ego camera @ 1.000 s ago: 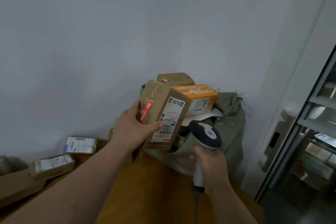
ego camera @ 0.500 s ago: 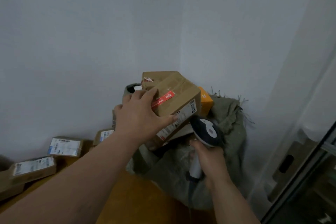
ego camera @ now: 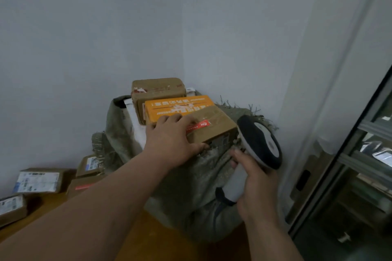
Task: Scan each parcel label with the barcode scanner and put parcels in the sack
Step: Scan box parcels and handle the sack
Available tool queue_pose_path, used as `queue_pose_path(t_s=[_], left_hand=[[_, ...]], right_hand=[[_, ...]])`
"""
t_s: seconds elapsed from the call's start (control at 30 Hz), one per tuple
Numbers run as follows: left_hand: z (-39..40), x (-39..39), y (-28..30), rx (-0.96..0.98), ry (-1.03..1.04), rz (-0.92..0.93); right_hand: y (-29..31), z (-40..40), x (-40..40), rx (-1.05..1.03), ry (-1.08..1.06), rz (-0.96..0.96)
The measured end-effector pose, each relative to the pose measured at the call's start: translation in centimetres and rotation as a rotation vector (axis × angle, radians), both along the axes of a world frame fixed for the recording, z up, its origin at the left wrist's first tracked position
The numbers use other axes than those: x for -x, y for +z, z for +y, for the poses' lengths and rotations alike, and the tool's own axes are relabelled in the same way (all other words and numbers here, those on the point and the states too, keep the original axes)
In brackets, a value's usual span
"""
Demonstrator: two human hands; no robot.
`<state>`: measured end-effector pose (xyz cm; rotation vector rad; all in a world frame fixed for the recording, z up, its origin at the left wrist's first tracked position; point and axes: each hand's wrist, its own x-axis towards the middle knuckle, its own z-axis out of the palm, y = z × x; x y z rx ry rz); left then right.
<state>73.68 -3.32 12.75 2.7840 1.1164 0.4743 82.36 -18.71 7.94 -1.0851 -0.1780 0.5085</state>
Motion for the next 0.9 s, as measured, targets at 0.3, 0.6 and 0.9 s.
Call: queue_pose_path(t_s=[0.3,0.6,0.9], left_hand=[[0.8,-3.7,-0.4,0.292,-0.159,-0.026],[2.5,-0.2,-1.3,0.265,-0.021,-0.303],[2.6,10.1,-1.4,0.359,0.047,-0.422]], right_hand=[[0.5,0.1,-1.6,-0.016,0.014,-0.107],[0.9,1.9,0.6,0.080,0.040,-0.222],[1.6,3.4,6.9,0.178,0.143,-0.233]])
